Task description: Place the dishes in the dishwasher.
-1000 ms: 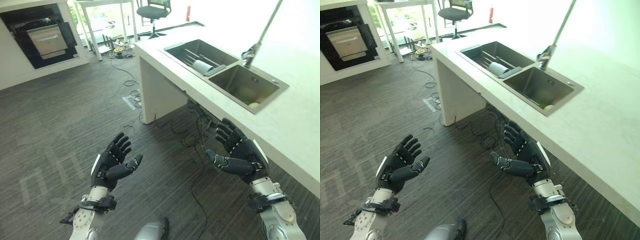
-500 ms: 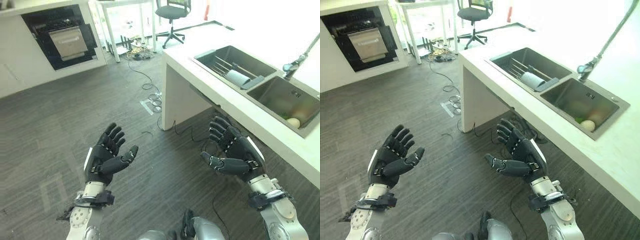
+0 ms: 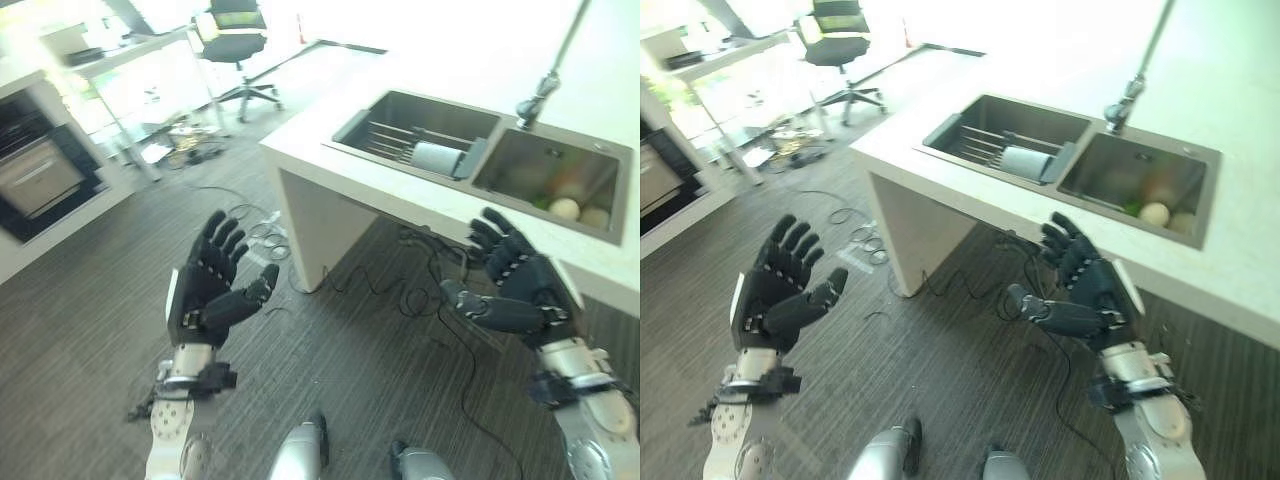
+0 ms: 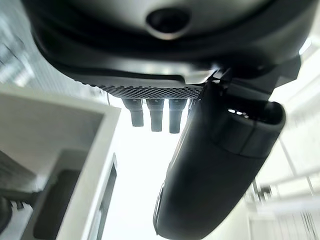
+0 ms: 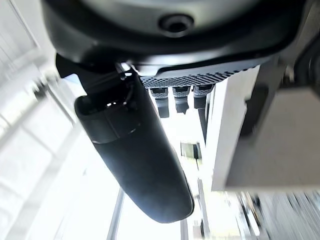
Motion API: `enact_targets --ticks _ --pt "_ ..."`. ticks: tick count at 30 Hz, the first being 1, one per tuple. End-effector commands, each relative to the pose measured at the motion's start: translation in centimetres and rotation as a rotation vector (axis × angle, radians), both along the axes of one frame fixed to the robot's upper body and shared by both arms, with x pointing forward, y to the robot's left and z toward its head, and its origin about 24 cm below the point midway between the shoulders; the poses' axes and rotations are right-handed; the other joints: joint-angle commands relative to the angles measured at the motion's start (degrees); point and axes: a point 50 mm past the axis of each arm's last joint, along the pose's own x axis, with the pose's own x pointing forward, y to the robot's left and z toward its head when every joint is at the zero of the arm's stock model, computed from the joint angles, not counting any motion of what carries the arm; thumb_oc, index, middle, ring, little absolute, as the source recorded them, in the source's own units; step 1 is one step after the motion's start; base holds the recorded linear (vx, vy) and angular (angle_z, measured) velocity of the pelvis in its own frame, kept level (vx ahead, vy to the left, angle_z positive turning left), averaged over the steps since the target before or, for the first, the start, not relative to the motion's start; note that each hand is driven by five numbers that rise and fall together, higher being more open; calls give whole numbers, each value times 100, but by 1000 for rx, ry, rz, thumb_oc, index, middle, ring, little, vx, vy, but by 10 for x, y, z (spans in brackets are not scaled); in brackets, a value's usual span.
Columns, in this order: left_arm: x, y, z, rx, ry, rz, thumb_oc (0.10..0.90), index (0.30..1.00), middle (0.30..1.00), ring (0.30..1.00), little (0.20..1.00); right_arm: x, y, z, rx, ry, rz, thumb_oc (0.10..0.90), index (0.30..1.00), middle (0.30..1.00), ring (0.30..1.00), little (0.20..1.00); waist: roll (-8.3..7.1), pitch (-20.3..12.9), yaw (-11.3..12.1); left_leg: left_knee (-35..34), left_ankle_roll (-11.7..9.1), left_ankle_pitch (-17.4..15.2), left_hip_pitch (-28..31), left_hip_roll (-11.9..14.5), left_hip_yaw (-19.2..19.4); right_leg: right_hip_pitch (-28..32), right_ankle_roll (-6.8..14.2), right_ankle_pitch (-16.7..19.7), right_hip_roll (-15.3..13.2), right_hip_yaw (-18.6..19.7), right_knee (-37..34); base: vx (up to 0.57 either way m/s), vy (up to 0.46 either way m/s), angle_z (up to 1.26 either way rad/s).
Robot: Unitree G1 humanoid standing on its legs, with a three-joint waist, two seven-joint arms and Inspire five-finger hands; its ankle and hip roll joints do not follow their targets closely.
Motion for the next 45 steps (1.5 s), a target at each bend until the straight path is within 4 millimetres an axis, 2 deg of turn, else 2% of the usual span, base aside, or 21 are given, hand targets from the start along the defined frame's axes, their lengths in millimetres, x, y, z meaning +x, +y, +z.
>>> enact_targets --ticks 1,4,5,7,8,10,11,14,16,19,20,21,24,25,27,29,30,32,35,39,45 --pt "-14 1 49 124 -250 -59 800 900 900 900 900 18 27 42 60 -312 91 800 900 900 900 900 -295 -437 289 -709 -43 -189 287 -54 -218 654 -20 -672 344 -364 -149 262 400 -13" --pt "-15 -3 53 175 -272 -70 800 900 900 900 900 20 31 40 98 -328 81 800 900 900 900 900 -231 -363 261 -709 155 -261 409 -139 -307 814 66 -2 374 -551 -149 161 248 23" --pt "-16 -3 55 203 -282 -53 800 900 900 900 900 22 35 39 113 -327 99 800 900 900 900 900 -169 -288 277 -709 220 -295 482 -137 -296 740 50 217 387 -784 -10 113 185 -2" --pt "-16 2 57 204 -285 -17 800 900 900 900 900 26 41 36 114 -317 134 800 900 900 900 900 -168 -228 357 -709 196 -328 529 -73 -65 648 3 176 308 -1135 -149 102 77 -92" --pt "-17 5 59 204 -285 -2 800 900 900 900 900 29 42 36 119 -309 150 800 900 900 900 900 -213 -225 418 -709 155 -355 544 -29 166 510 -16 -91 211 -1336 -149 74 -13 -134" --pt "-17 7 60 206 -285 6 800 900 900 900 900 30 43 35 123 -303 158 800 900 900 900 900 -279 -223 480 -709 137 -434 600 -26 379 380 7 -258 132 -1404 -149 140 -66 -137" --pt "-18 8 61 208 -284 14 800 900 900 900 900 31 42 36 125 -301 166 800 900 900 900 900 -344 -229 465 -709 112 -583 694 -39 538 151 99 -270 18 -1457 -149 241 -105 -147" --pt "-21 8 62 209 -281 31 800 900 900 900 900 32 44 35 131 -294 194 800 900 900 900 900 -419 -167 396 -709 191 -747 885 -64 935 -394 209 214 -168 -1418 -149 258 -146 -127" --pt "-22 8 62 187 -286 17 800 900 900 900 900 26 42 33 126 -293 185 800 900 900 900 900 -440 -142 199 -709 309 -921 1086 -122 978 -673 232 235 -31 -1109 -149 462 -371 -60" --pt "-20 1 64 142 -320 -16 800 900 900 900 900 27 37 39 95 -307 138 800 900 900 900 900 -447 -274 57 -709 235 -1006 1490 90 1342 -514 63 79 -35 -1385 -149 589 -539 72" --pt "-21 -3 66 127 -348 -38 800 900 900 900 900 27 31 44 72 -315 126 800 900 900 900 900 -487 -295 62 -709 65 -623 1872 68 1375 -381 -131 -66 -41 -1379 -149 633 -579 52" --pt "-21 -6 66 117 -357 -48 800 900 900 900 900 28 30 46 59 -322 127 800 900 900 900 900 -571 -211 103 -419 -59 -157 1887 29 1344 -256 -270 -173 -50 -1263 -149 456 -436 21" --pt "-23 -10 66 107 -391 -55 800 900 900 900 900 29 32 48 28 -337 143 800 900 900 900 900 -558 -17 136 957 -152 -13 1143 87 1177 -82 -467 -286 54 -1113 -149 130 -169 -4" --pt "-24 -11 67 104 -399 -57 800 900 900 900 900 30 32 49 23 -341 144 800 900 900 900 900 -555 29 143 1070 -135 -44 1011 122 1145 -40 -484 -296 75 -1100 -149 108 -76 -12" --pt "-24 -10 68 94 -412 -55 800 900 900 900 900 33 35 51 20 -344 145 800 900 900 900 900 -532 105 209 594 -28 -136 988 -61 1025 55 -455 -338 149 -945 -149 162 15 -31" --pt "-28 -7 67 101 -413 -48 800 900 900 900 900 36 39 51 25 -341 153 800 900 900 900 900 -468 101 274 -663 15 -21 1296 -168 1021 157 -381 -425 284 -736 -149 238 95 -48" --pt "-30 -5 65 108 -413 -46 800 900 900 900 900 37 41 49 28 -339 159 800 900 900 900 900 -305 97 277 -709 -75 -135 952 3 929 185 -358 -465 486 -682 -149 202 128 -45" --pt "-33 -4 64 111 -408 -41 800 900 900 900 900 35 45 47 26 -334 168 800 900 900 900 900 -135 84 333 -709 -284 18 448 199 623 351 -343 -646 715 -582 -149 236 134 -27" --pt "-35 -4 65 101 -412 -27 800 900 900 900 900 31 44 48 14 -325 183 800 900 900 900 900 -35 76 453 -709 -461 427 -170 302 173 606 -432 -900 928 -397 -149 300 176 -19" --pt "-35 -6 71 122 -448 -27 800 900 900 900 900 28 43 51 8 -335 191 800 900 900 900 900 -44 24 490 -709 -425 360 -242 478 267 873 -338 -1075 729 -525 -149 259 220 -56" --pt "-28 -4 83 153 -483 -52 800 900 900 900 900 20 37 48 52 -333 134 800 900 900 900 900 -238 -248 573 -709 -158 27 -25 286 307 1092 -12 -1018 269 -877 -149 259 201 -7"
